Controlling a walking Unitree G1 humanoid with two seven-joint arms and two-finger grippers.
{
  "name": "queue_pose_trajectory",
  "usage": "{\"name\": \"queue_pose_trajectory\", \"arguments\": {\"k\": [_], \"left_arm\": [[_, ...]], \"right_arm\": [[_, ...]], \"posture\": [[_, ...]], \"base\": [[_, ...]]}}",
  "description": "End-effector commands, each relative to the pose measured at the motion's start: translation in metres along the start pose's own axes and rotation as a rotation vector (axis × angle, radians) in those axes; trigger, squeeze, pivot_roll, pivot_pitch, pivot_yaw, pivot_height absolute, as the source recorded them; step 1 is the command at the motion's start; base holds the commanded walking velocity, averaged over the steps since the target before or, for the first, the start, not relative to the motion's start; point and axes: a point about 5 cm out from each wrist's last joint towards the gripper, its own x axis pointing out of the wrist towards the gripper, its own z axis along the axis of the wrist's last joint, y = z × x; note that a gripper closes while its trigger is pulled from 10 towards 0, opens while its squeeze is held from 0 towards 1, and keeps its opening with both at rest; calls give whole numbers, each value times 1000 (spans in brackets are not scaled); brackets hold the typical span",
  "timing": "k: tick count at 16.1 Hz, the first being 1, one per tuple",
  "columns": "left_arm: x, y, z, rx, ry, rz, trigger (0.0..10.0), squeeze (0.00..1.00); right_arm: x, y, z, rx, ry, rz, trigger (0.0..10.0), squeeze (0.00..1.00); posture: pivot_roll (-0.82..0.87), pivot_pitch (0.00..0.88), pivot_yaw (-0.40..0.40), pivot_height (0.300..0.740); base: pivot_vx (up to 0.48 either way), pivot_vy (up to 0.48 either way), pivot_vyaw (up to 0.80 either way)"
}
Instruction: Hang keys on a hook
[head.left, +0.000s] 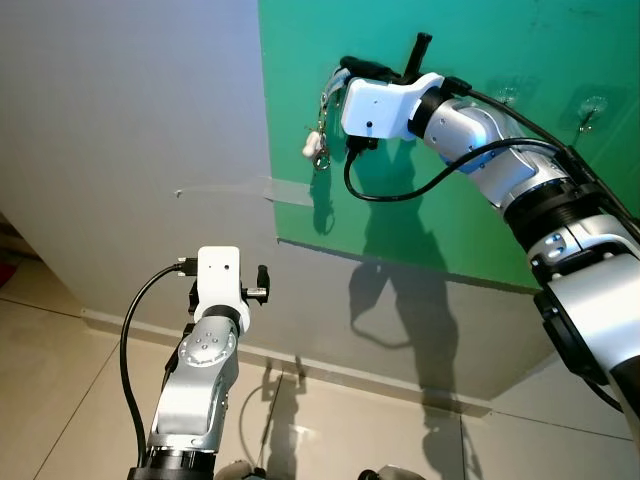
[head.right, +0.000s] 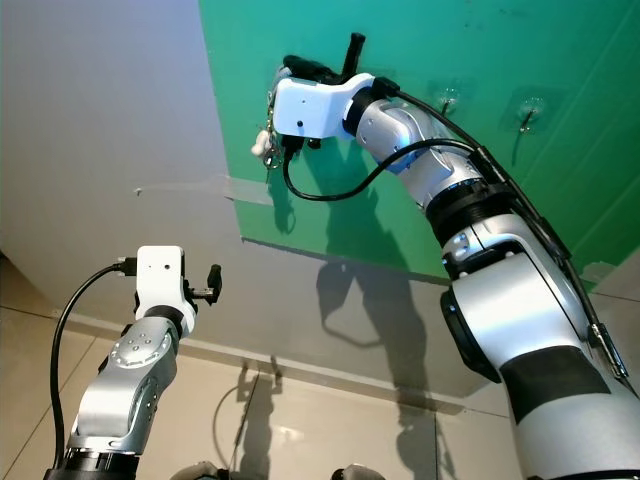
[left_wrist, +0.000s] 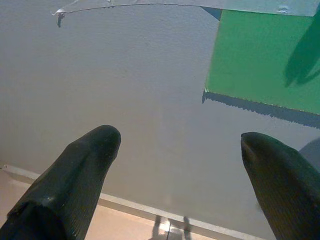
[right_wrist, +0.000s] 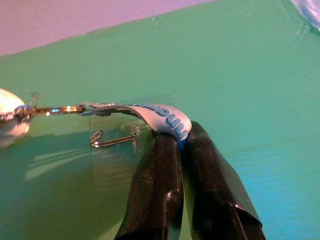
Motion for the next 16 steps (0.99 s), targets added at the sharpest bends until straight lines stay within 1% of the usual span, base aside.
{"name": "queue_pose_trajectory", "arguments": {"k": [1, 2, 4, 5, 6, 8, 16], "left_arm": [[-3, 2, 2, 1, -11, 14, 10000, 0], [-3, 2, 2, 2, -10, 15, 10000, 0], [-3, 3, 2, 5, -10, 15, 10000, 0], [-3, 2, 3, 6, -11, 14, 10000, 0], [-2, 2, 3, 7, -11, 13, 10000, 0], [-2, 2, 3, 8, -11, 11, 10000, 0], [-2, 2, 3, 8, -11, 11, 10000, 0]], "right_arm": [[1, -14, 0, 13, 11, -43, 0, 8], [1, -17, -4, 82, 37, -66, 0, 8], [1, -21, -7, 152, 51, -89, 0, 12], [2, -25, -7, 232, 56, -108, 0, 12], [2, -29, -7, 276, 59, -133, 0, 16], [2, -31, -10, 322, 69, -152, 0, 16], [2, -31, -10, 322, 69, -152, 0, 16]], "posture": [[-47, 0, -34, 740], [-47, 0, -30, 740], [-49, 0, -26, 740], [-49, 0, -26, 740], [-51, 0, -24, 740], [-51, 0, -24, 740], [-51, 0, -24, 740]], "base": [[0, 0, 0], [0, 0, 0], [0, 0, 0], [0, 0, 0], [0, 0, 0], [0, 0, 0], [0, 0, 0]]}}
